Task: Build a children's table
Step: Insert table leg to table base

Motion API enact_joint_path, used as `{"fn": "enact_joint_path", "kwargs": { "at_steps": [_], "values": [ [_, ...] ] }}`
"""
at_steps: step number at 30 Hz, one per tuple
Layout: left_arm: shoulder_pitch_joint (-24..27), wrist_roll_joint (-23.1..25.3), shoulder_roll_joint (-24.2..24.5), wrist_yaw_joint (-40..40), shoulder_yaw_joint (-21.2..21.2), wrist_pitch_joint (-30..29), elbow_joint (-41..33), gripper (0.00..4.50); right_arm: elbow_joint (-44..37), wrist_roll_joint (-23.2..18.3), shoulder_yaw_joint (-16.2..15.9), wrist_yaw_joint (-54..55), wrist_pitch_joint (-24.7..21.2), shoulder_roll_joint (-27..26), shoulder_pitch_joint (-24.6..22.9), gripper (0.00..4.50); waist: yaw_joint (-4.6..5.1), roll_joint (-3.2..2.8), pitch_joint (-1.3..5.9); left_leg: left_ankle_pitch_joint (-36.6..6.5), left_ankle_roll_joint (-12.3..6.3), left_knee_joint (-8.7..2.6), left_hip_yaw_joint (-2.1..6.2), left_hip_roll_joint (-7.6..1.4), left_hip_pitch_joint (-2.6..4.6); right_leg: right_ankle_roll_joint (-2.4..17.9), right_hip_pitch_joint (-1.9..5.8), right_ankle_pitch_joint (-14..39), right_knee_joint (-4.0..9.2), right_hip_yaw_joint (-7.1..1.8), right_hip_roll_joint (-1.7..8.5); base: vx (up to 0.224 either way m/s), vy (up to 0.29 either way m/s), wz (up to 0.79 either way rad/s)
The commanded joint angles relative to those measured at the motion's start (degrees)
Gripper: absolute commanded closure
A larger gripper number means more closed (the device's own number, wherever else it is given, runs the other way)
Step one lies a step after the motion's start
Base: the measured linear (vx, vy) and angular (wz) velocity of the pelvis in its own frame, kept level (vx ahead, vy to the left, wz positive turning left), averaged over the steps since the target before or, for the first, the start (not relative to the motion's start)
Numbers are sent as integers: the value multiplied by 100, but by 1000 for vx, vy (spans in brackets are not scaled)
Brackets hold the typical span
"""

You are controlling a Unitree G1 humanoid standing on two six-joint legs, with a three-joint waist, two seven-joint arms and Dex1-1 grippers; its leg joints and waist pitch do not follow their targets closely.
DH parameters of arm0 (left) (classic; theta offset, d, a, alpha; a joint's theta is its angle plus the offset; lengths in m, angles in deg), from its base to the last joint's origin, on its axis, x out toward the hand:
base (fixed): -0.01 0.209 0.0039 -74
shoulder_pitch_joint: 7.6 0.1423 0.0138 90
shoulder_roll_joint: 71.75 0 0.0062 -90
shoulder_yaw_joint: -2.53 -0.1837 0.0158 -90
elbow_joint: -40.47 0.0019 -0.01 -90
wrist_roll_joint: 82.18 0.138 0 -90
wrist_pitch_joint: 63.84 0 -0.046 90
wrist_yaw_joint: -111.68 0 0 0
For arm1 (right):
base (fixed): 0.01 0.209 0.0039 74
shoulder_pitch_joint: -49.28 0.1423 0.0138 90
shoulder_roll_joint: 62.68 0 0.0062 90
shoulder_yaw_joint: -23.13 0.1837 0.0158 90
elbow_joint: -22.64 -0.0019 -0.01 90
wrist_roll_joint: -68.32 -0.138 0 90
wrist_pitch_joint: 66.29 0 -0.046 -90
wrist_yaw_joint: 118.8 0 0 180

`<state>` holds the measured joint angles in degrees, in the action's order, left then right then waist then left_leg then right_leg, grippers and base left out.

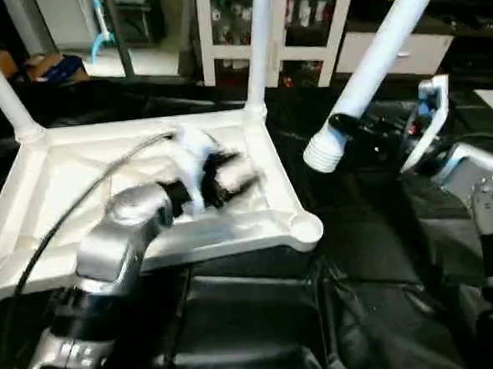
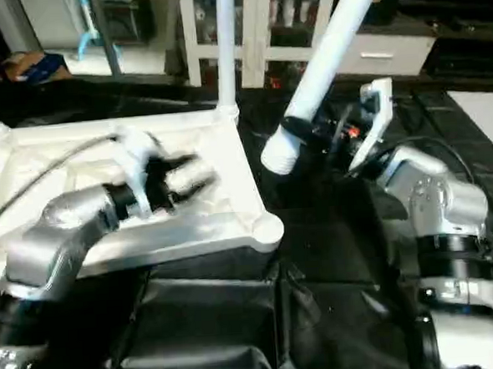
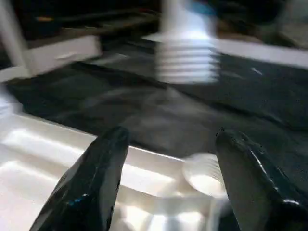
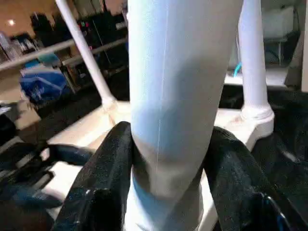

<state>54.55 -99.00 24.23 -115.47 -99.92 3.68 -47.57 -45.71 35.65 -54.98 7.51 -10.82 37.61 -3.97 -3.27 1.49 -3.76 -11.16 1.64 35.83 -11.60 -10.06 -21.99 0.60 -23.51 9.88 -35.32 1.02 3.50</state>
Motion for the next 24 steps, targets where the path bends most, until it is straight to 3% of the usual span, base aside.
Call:
{"fn": "enact_joint_path", "kwargs": {
  "at_steps": [1,2,5,10,18,19,20,21,24],
  "values": [
    [45,264,124,-431,-329,268,-21,130,27,133,-95,-16,143,49,83,268,24,70,438,-603,-135,-418,114,-289,157,1120,225,1307,376,-164,394,0,0,0],
    [51,419,177,-509,-473,374,158,130,-41,301,-208,68,353,15,15,268,43,99,443,-586,-117,-417,110,-290,157,1123,230,1237,367,-164,387,0,0,0],
    [56,743,290,-560,-673,788,441,130,-172,389,-318,94,464,-53,-76,268,63,101,447,-601,-131,-413,112,-275,140,1053,230,1223,372,-177,388,0,0,0],
    [55,906,469,-716,-843,1015,745,130,-487,460,-488,32,585,-193,-356,268,94,95,463,-499,-188,-417,118,-289,145,1152,234,950,327,-172,386,0,0,0],
    [-15,1251,648,-1118,-1063,1542,1276,130,-957,443,-682,-111,562,-154,-835,268,112,101,440,-750,-100,-440,120,-297,154,1134,223,1229,367,-183,398,0,0,0],
    [-15,1251,648,-1118,-1063,1542,1276,147,-957,443,-682,-111,562,-154,-835,268,117,97,440,-771,-82,-441,123,-299,153,1151,221,1252,367,-185,406,0,0,0],
    [-48,1312,601,-1137,-1123,1626,1366,157,-1044,481,-674,-65,589,-157,-919,268,122,49,439,-812,-50,-442,122,-296,161,1149,211,1249,379,-186,396,0,0,0],
    [-63,1342,579,-1126,-1143,1659,1401,164,-1072,496,-675,-54,597,-158,-946,268,122,67,439,-847,-45,-442,122,-298,164,1160,210,1214,376,-188,391,0,0,0],
    [-194,1467,455,-1073,-1254,1803,1627,187,-1203,507,-726,-19,617,-131,-1052,268,118,43,442,-817,-53,-442,123,-295,161,1183,219,1085,367,-192,391,0,0,0]
  ]
}}
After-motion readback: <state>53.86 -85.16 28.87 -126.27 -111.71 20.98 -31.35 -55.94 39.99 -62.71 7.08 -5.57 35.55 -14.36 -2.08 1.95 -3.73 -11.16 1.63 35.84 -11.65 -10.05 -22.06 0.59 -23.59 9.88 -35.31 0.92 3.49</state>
